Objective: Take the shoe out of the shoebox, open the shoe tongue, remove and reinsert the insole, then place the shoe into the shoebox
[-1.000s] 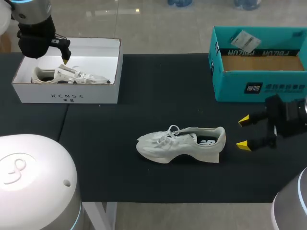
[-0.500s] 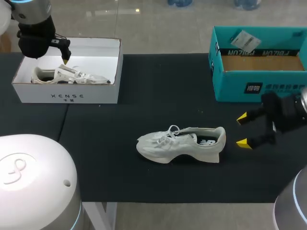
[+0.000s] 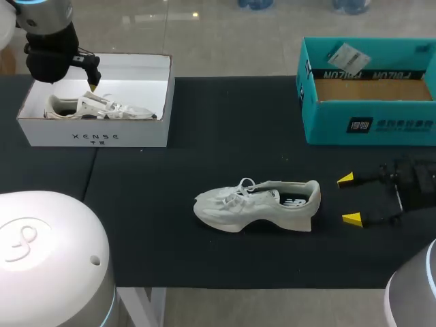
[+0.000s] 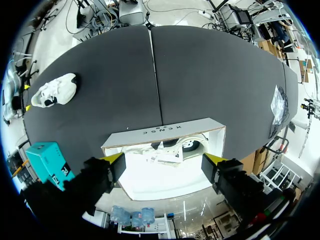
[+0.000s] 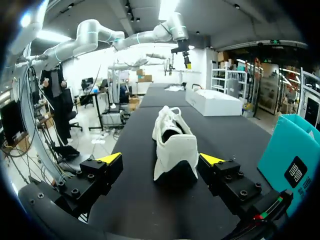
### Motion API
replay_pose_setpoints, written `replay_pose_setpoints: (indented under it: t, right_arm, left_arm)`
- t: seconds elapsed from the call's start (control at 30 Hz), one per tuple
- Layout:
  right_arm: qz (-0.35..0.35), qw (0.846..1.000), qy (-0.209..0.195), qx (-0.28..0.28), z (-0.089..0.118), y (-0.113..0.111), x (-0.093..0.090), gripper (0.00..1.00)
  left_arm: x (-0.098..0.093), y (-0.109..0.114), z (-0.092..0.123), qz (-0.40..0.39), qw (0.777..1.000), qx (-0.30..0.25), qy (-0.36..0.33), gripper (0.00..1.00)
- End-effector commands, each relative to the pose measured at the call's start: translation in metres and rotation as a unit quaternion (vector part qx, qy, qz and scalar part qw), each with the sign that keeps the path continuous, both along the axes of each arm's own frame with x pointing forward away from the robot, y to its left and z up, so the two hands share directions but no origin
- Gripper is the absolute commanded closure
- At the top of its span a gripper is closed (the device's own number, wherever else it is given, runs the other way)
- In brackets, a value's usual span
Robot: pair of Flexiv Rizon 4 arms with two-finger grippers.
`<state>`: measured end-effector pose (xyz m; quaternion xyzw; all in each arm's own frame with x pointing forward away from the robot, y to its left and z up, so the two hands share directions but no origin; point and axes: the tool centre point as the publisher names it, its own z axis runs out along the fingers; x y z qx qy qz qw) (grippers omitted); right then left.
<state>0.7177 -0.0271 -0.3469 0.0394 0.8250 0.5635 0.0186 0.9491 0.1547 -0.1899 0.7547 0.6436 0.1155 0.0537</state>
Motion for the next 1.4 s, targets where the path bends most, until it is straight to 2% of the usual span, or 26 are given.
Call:
replay_pose_setpoints:
  t: [0.03, 0.37, 0.73, 0.9, 1.1, 1.4]
  right_arm:
    - [0.007, 0.999, 0.011, 0.030, -0.013, -0.001, 0.008, 0.00]
    - [0.002, 0.999, 0.051, -0.020, -0.014, 0.003, 0.008, 0.00]
    - [-0.025, 0.999, 0.011, -0.035, -0.033, 0.015, 0.002, 0.00]
    - [-0.028, 0.999, -0.013, -0.041, -0.034, 0.015, 0.003, 0.00]
    - [-0.024, 0.999, -0.034, -0.033, -0.036, 0.009, 0.008, 0.00]
    - [-0.013, 0.999, -0.037, -0.035, -0.044, 0.005, 0.024, 0.00]
  left_arm:
    - [-0.001, 0.000, 0.000, 0.000, 1.000, 0.001, -0.001, 0.00]
    - [-0.001, 0.000, 0.000, 0.000, 1.000, 0.001, -0.001, 0.00]
    - [-0.001, 0.000, 0.000, 0.000, 1.000, 0.001, -0.001, 0.00]
    - [-0.001, 0.000, 0.000, 0.000, 1.000, 0.001, -0.001, 0.00]
    - [-0.001, 0.000, 0.000, 0.000, 1.000, 0.001, -0.001, 0.00]
    - [-0.001, 0.000, 0.000, 0.000, 1.000, 0.001, -0.001, 0.00]
